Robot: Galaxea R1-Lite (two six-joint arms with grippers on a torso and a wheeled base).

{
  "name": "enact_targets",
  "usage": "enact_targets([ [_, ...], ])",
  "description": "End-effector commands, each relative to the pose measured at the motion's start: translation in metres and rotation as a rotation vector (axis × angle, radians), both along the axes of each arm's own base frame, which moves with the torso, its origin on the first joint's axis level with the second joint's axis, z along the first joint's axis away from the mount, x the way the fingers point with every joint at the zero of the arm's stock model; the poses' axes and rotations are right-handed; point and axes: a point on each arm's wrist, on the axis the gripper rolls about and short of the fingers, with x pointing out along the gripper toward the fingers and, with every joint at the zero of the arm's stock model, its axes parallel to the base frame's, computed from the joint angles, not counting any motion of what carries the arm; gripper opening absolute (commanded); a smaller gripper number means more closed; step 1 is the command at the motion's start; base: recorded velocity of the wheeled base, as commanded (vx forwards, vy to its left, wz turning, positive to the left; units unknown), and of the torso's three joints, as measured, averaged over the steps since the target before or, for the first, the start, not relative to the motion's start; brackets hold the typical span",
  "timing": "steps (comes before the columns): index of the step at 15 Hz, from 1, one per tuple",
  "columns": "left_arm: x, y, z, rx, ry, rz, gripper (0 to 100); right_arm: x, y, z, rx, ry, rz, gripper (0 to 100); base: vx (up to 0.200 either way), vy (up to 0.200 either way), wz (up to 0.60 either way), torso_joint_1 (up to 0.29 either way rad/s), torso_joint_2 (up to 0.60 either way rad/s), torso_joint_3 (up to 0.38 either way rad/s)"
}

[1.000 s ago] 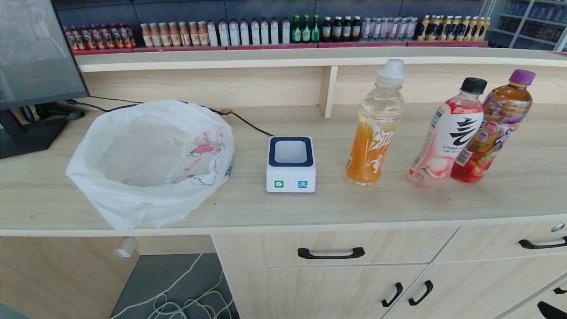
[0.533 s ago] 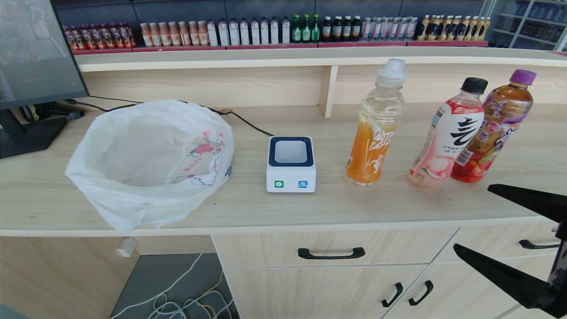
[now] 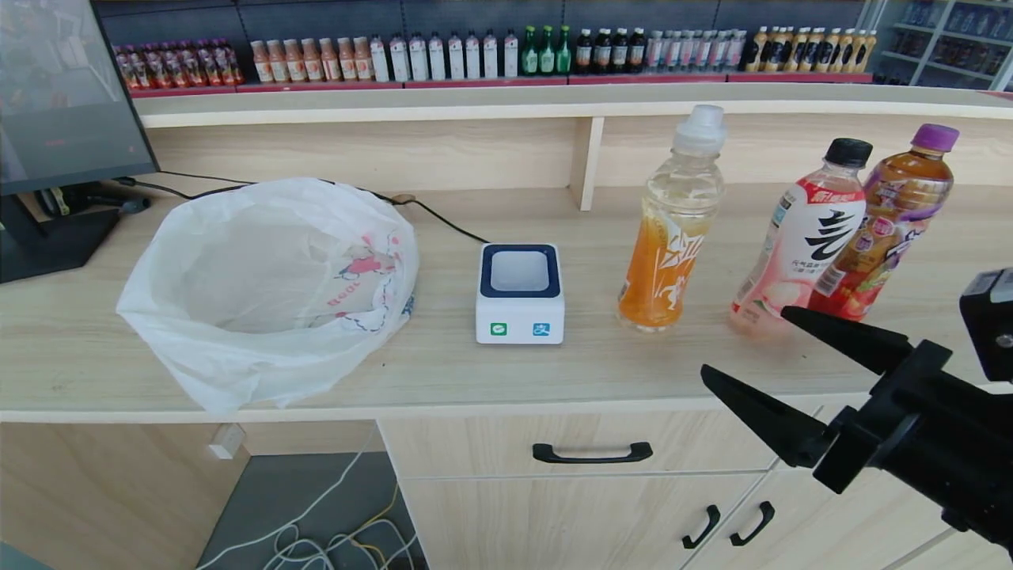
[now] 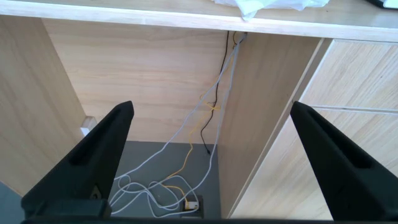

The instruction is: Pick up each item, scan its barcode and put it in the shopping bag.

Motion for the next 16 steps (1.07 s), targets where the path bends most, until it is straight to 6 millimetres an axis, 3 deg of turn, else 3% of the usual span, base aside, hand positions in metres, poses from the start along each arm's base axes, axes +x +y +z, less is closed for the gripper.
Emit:
enact_targets([
  [1,0.000,0.000,0.000,0.000,0.000,0.000,100,0.026,0.028,-0.019,0.018,0.027,-0.024,100,0.000,0.000,0.00,0.000,0.00,0.000],
  [3,0.000,0.000,0.000,0.000,0.000,0.000,100,0.053,0.049,-0.022,0.112,-0.070,-0.100,100,0.000,0.000,0.00,0.000,0.00,0.000],
  [5,0.000,0.000,0.000,0.000,0.000,0.000,100,0.066,0.059,-0.020,0.166,-0.105,-0.150,100,0.000,0.000,0.00,0.000,0.00,0.000],
  [13,0.000,0.000,0.000,0.000,0.000,0.000,100,0.090,0.068,-0.018,0.203,-0.120,-0.282,100,0.000,0.000,0.00,0.000,0.00,0.000],
  [16,0.000,0.000,0.000,0.000,0.000,0.000,100,0.106,0.062,-0.020,0.203,-0.126,-0.349,100,0.000,0.000,0.00,0.000,0.00,0.000],
])
